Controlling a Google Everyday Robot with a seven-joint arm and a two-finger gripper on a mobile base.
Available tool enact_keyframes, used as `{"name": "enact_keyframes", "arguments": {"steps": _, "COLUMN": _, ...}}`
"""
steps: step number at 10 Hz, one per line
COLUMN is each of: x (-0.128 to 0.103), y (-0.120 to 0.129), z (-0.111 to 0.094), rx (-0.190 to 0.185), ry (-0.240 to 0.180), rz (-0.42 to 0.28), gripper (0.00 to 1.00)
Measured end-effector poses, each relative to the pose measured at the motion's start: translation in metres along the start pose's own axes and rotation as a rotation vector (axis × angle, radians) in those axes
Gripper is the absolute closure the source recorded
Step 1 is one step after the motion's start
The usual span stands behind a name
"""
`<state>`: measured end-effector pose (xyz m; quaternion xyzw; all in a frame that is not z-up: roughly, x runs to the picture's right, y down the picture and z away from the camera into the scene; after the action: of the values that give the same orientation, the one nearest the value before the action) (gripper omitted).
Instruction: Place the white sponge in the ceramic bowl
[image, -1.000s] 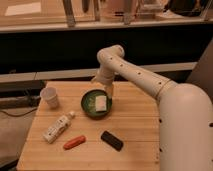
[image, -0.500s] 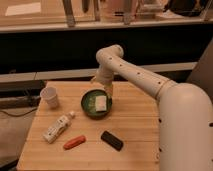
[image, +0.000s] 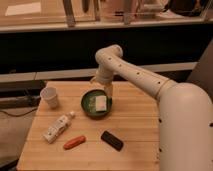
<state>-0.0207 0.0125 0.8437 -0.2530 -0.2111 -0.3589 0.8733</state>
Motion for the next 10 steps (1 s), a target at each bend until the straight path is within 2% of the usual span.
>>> {"name": "enact_keyframes", "arguments": {"steps": 10, "x": -0.0032, "y": 0.0004, "z": 0.0005, "rx": -0.008, "ry": 0.016, "rz": -0.012, "gripper": 0.20}}
